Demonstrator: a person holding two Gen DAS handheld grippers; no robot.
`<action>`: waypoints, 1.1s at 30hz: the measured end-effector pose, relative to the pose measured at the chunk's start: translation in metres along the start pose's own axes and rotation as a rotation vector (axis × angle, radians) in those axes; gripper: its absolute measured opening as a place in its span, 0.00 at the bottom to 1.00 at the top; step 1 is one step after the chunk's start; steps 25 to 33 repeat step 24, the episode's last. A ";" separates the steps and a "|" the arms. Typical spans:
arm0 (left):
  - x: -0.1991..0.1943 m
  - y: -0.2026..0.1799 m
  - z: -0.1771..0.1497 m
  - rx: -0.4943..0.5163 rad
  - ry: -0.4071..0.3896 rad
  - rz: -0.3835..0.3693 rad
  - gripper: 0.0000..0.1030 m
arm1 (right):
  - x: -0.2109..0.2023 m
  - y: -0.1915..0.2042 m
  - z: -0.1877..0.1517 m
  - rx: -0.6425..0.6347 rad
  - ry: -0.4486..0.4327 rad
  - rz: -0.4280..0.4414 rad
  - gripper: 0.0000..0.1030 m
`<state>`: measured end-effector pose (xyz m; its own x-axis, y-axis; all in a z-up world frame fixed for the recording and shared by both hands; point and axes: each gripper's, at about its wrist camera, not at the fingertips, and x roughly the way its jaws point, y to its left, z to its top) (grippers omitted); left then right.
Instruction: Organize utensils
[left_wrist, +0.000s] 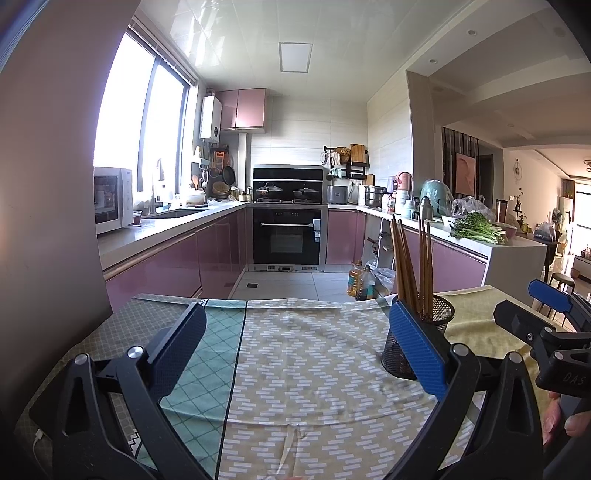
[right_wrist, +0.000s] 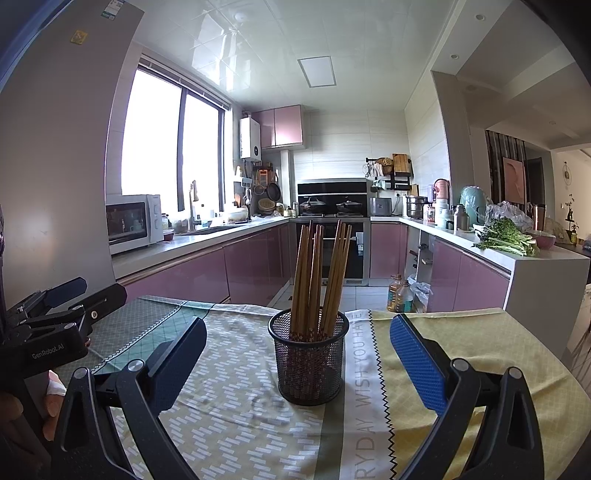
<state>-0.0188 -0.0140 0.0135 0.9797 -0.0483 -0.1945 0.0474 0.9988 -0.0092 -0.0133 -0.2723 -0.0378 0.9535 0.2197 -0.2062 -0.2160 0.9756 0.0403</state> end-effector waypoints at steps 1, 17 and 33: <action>0.000 0.000 0.000 -0.001 0.000 0.000 0.95 | 0.000 -0.001 0.000 0.001 0.000 0.000 0.93; 0.003 0.001 -0.009 -0.026 0.042 -0.004 0.95 | 0.006 -0.002 -0.003 0.010 0.016 -0.001 0.93; 0.034 0.015 -0.021 -0.033 0.203 0.025 0.95 | 0.044 -0.048 -0.013 0.015 0.214 -0.091 0.93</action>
